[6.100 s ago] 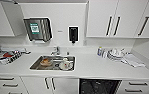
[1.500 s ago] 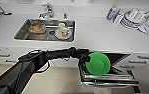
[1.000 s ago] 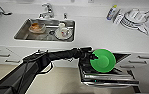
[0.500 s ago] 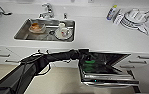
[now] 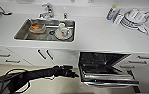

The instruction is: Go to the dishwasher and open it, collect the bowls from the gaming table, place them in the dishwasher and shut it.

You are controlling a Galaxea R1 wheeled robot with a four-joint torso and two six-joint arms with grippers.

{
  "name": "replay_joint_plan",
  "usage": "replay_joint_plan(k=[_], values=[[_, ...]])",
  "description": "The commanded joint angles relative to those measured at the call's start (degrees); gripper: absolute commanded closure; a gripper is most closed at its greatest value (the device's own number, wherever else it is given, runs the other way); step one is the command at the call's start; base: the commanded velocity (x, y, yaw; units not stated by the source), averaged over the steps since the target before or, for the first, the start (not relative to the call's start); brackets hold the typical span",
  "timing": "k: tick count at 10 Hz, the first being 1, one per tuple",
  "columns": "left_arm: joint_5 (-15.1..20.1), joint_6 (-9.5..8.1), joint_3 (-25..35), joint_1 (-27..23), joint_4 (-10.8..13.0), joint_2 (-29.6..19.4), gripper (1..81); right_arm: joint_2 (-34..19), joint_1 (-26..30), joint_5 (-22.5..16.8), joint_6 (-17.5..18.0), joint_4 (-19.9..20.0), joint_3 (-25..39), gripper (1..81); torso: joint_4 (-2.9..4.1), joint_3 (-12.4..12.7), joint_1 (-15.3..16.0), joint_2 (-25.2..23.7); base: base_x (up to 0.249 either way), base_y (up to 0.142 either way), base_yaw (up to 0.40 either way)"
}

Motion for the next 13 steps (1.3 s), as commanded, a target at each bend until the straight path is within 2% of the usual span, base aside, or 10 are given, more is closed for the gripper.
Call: replay_joint_plan(k=[1,2,3,4,5,6,7,8,12,13], values=[[-1.19,1.07,10.09,16.2,13.38,-13.33,1.0,-8.09,-0.79,3.88,2.54,-1.02,5.69,81.1,0.0,0.0,0.0,0.0,0.0,0.0,0.0],[-4.09,1.07,9.91,20.24,15.22,-14.12,1.0,-10.11,0.08,3.97,3.77,-1.02,7.62,81.1,0.0,0.0,0.0,0.0,0.0,0.0,0.0],[-4.8,1.07,9.39,24.28,17.25,-14.56,1.0,-12.49,1.05,4.41,4.83,-0.93,9.74,81.1,0.0,0.0,0.0,0.0,0.0,0.0,0.0],[-5.5,1.24,7.03,29.38,19.43,-14.21,1.0,-15.55,2.2,4.76,6.67,-1.11,12.36,81.1,0.0,0.0,0.0,0.0,0.0,0.0,0.0],[-8.31,1.25,3.86,33.87,22.08,-13.34,1.0,-19.24,3.69,5.81,7.82,-1.02,16.41,81.1,0.0,0.0,0.0,0.0,0.0,0.0,0.0],[-11.57,1.25,-0.63,38.17,22.79,-12.19,1.0,-23.17,5.61,5.73,8.52,-1.02,21.38,81.1,0.0,0.0,0.0,0.0,0.0,0.0,0.0],[-16.8,1.25,-4.73,41.16,22.88,-11.31,1.0,-26.36,7.91,5.73,8.61,-0.93,25.11,81.1,0.0,0.0,0.0,0.0,0.0,0.0,0.0],[-19.65,1.34,-7.22,43.01,22.97,-10.79,1.0,-29.53,10.1,5.64,9.4,-0.85,28.97,81.1,0.0,0.0,0.0,0.0,0.0,0.0,0.0],[-24.4,1.42,-14.87,49.34,23.05,-8.15,1.0,-38.5,20.2,3.44,11.86,-1.11,38.74,81.1,0.0,0.0,0.0,0.0,0.0,0.0,0.0],[-26.42,1.42,-17.59,51.1,23.93,-7.18,1.0,-40.26,22.76,2.3,12.65,-1.11,41.12,81.1,0.0,0.0,0.0,0.0,0.0,0.0,0.0]])
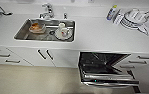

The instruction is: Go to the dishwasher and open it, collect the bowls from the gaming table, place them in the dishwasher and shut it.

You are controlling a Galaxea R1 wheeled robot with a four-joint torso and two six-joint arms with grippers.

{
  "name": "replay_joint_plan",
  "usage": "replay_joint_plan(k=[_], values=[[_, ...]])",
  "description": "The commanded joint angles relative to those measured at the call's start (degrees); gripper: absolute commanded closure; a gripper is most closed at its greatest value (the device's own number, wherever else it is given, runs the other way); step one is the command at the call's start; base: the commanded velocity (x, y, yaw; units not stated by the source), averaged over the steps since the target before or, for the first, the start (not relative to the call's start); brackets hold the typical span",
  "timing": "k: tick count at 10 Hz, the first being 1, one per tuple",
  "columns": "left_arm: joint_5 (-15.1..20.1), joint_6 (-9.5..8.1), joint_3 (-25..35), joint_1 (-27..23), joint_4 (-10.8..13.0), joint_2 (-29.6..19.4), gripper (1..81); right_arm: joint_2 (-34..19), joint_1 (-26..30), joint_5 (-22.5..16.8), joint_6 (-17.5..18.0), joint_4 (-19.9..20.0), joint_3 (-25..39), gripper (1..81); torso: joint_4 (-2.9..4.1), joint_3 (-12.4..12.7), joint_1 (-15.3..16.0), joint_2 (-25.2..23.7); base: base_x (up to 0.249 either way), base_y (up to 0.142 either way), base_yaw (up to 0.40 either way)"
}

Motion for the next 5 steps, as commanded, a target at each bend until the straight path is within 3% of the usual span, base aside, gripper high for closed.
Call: replay_joint_plan(k=[1,5], values=[[-5.19,0.24,-6.09,6.15,3.12,3.08,1.0,-9.66,8.98,-4.33,2.97,-0.94,8.39,81.1,0.0,0.0,0.0,0.0,0.0,0.0,0.0],[-9.96,0.24,-14.3,11.86,5.67,9.43,1.0,-15.04,22.77,-14.19,3.06,-0.67,21.24,81.1,0.0,0.0,0.0,0.0,0.0,0.0,0.0]])
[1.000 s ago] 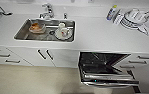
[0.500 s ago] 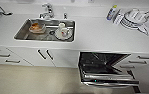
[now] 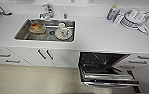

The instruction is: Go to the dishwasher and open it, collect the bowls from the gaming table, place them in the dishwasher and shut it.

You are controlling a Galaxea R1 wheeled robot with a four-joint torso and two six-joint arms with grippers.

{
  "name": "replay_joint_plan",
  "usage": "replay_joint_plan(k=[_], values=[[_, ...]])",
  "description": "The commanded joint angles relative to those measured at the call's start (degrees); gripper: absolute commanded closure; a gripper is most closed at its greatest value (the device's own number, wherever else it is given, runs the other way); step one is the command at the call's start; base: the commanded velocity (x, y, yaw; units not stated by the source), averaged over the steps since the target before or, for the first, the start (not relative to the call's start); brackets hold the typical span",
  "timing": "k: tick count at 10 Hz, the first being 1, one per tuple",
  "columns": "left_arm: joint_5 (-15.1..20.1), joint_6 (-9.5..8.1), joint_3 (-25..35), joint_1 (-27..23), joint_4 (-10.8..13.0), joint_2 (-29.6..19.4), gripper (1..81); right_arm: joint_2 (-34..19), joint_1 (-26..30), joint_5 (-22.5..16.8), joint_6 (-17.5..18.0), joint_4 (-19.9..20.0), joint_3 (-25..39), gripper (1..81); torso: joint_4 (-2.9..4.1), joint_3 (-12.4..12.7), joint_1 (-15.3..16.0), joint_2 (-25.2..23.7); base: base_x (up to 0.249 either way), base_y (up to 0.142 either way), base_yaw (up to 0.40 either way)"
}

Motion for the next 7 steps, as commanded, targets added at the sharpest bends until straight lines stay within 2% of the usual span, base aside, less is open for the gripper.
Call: replay_joint_plan(k=[1,3,4,7], values=[[-1.03,0.13,-3.4,5.97,3.38,3.49,1.0,-8.52,12.49,-10.95,0.88,0.18,11.63,81.1,0.0,0.0,0.0,0.0,0.0,0.0,0.0],[-1.12,0.22,-6.22,6.76,3.55,5.16,1.0,-9.32,17.67,-13.42,1.85,0.36,15.16,81.1,0.0,0.0,0.0,0.0,0.0,0.0,0.0],[-1.12,0.22,-7.53,7.11,4.52,6.12,1.0,-10.36,20.65,-14.9,2.55,0.36,17.86,81.1,0.0,0.0,0.0,0.0,0.0,0.0,0.0],[-1.03,0.48,-10.79,7.64,4.78,8.68,1.0,-11.61,29.71,-20.72,4.31,0.45,23.77,81.1,0.0,0.0,0.0,0.0,0.0,0.0,0.0]])
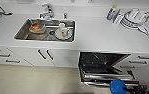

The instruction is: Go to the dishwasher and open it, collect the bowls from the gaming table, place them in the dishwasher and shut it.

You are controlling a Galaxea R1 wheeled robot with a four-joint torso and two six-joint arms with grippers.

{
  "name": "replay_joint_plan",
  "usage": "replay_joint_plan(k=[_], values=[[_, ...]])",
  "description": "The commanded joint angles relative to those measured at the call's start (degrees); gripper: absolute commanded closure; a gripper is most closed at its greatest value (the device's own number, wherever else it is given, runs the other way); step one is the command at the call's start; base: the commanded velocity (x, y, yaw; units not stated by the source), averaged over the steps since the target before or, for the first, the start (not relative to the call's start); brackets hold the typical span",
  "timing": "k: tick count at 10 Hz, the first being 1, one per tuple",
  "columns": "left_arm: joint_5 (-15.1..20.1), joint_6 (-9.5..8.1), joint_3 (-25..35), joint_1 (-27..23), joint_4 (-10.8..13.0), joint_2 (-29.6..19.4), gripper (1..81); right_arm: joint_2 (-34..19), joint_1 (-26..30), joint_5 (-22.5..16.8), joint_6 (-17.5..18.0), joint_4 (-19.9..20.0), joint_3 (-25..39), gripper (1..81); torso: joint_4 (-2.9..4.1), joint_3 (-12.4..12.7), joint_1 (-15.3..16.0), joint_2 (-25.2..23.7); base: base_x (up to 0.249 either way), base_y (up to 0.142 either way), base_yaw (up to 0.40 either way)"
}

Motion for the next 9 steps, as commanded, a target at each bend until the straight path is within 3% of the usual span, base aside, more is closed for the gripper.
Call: replay_joint_plan(k=[1,3,5,6,9], values=[[2.72,0.5,-1.62,3.04,1.35,0.98,1.0,-4.54,13.97,-9.2,3.36,0.55,8.2,81.1,0.0,0.0,0.0,0.0,0.0,0.0,0.0],[-1.85,0.41,-4.69,4.44,1.87,2.12,1.0,-2.96,19.43,-11.67,4.51,0.64,10.4,81.1,0.0,0.0,0.0,0.0,0.0,0.0,0.0],[-2.29,0.32,-7.69,6.8,1.53,4.58,1.0,1.15,22.51,-14.29,6.09,0.55,10.24,81.1,0.0,0.0,0.0,0.0,0.0,0.0,0.0],[-3.17,0.41,-8.3,8.92,1.7,5.98,1.0,4.92,22.42,-16.51,6.26,0.64,6.41,81.1,0.0,0.0,0.0,0.0,0.0,0.0,0.0],[-3.62,0.5,-11.12,12.17,2.05,8.19,1.0,12.08,23.21,-17.04,6.27,1.16,0.48,81.1,0.0,0.0,0.0,0.0,0.0,0.0,0.0]])
